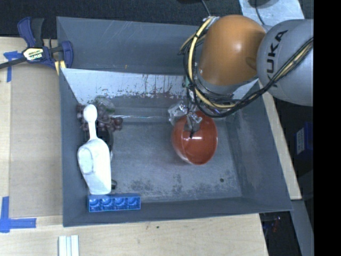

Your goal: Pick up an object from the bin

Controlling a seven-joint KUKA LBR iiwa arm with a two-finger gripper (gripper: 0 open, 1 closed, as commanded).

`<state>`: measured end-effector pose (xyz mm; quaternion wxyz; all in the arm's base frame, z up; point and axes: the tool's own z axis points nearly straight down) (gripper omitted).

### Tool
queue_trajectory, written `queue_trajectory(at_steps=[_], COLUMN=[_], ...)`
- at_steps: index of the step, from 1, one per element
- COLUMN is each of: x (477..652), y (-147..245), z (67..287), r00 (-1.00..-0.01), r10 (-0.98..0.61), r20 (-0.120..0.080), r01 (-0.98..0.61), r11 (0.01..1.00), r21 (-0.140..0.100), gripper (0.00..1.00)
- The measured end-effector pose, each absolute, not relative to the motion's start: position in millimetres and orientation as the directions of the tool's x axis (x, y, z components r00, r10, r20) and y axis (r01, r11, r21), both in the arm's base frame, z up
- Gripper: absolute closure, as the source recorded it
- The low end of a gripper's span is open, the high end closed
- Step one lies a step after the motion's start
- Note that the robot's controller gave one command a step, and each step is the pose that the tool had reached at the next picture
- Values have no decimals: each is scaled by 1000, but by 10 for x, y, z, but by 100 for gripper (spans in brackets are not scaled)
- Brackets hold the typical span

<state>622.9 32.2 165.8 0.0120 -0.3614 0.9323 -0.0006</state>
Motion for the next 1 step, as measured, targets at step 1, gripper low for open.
queue_trajectory(at_steps=[1], x=[6241], y=[270], z=[2700], r00=[-682], r10=[-731], r20=[-22], r01=[-731], r11=[682], r21=[-12], gripper=[100])
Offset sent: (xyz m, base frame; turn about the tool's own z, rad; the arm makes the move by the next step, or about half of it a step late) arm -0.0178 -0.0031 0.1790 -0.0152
